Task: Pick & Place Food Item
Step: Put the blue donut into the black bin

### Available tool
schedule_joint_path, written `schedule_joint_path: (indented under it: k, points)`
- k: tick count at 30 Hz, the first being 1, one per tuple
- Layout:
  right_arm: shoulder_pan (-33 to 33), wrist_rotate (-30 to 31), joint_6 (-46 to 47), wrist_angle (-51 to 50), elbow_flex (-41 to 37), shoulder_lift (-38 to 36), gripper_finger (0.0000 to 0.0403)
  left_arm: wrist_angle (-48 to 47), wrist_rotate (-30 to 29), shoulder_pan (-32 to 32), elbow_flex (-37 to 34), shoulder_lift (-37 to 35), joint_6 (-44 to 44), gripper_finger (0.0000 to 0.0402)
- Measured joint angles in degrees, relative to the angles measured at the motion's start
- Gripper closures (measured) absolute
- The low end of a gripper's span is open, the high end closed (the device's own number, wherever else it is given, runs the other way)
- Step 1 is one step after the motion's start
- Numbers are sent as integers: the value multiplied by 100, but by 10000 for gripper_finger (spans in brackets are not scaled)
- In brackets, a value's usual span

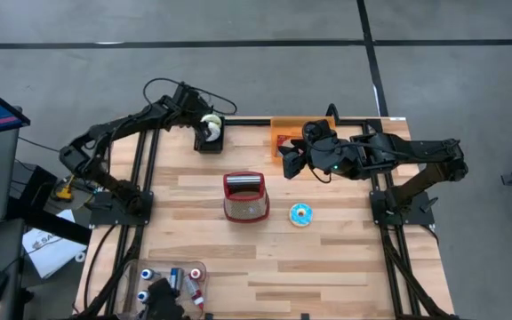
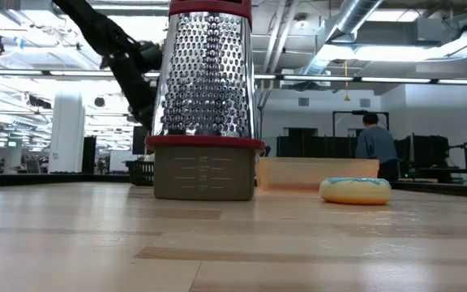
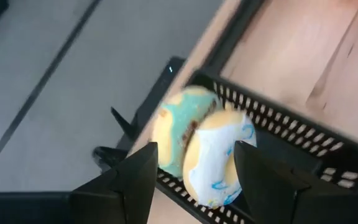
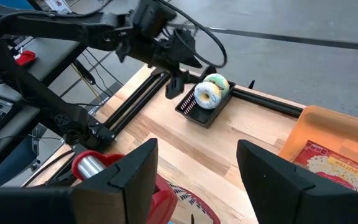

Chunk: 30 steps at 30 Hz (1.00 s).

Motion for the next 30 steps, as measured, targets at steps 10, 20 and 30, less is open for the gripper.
schedule_joint_path:
  k: [10, 20, 30]
  points:
    - [-4, -105, 1135, -1410, 0, 34, 191, -895, 699, -131, 0, -1855, -1042, 204]
    - [206, -2138, 2751, -1834, -1855, 44, 191, -1140, 1343, -754, 2, -3434, -2672, 217]
    - [494, -3043, 4088, 188, -4010, 39, 163, -970, 1364, -1831, 2, -4028, -3767, 209]
